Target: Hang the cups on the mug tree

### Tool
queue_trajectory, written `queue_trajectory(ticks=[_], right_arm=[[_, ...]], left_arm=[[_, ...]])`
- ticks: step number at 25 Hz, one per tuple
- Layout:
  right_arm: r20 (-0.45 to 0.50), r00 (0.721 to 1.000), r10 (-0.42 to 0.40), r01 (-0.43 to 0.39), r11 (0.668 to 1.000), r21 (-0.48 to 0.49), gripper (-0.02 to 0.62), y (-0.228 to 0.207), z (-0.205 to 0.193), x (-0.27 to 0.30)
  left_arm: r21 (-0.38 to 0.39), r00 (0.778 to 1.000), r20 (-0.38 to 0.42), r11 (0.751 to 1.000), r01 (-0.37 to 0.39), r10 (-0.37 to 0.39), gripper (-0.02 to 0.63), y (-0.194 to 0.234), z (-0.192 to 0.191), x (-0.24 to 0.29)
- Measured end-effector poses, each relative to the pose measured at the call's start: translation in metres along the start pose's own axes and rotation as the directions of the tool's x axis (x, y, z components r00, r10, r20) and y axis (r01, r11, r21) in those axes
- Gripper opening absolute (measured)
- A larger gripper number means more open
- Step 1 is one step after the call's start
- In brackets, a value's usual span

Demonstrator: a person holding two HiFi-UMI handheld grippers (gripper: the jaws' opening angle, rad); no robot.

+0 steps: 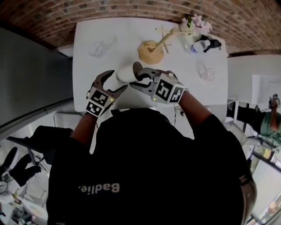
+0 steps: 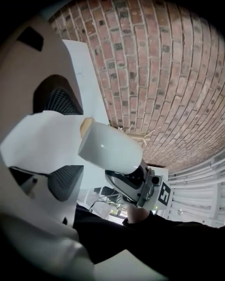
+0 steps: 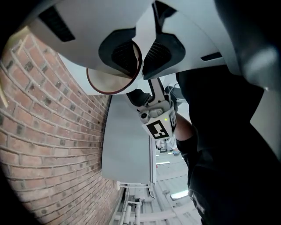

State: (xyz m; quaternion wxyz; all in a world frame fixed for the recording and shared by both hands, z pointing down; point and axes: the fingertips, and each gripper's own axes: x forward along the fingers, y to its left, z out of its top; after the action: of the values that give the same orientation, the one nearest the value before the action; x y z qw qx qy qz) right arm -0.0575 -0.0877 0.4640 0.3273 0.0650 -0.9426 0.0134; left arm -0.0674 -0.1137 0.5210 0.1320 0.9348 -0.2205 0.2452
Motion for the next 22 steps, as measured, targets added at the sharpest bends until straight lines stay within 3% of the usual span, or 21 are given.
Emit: queue_trajectory(ticks=[7,13,18,22], right_arm=[[0.096,0.993,0.075,-0.073,0.997,-0.016,0.063,0.003,0.007,-0.001],[0.218,0.969,0.118,-0.135,0.989,0.063,0.063,-0.007,0.000,-0.008],[0.301,0.952,0.057,-0.101,0.986,0.133,0.080,-0.029,-0.010,-0.010],[0.373,0.928,-0.007,-0.076,0.975,0.207,0.089,-0.045,-0.021,-0.004]], left_arm=[[0.119,0.999,-0.010,0.992,0.032,-0.031,0.339,-0.003,0.015,0.020],[0.123,0.998,0.009,0.990,0.066,-0.067,0.321,-0.004,0.019,0.025],[0.112,0.999,-0.017,0.993,0.037,-0.036,0.316,0.009,0.021,0.031],[0.124,0.996,-0.088,0.992,0.008,0.003,0.316,0.022,0.017,0.038]])
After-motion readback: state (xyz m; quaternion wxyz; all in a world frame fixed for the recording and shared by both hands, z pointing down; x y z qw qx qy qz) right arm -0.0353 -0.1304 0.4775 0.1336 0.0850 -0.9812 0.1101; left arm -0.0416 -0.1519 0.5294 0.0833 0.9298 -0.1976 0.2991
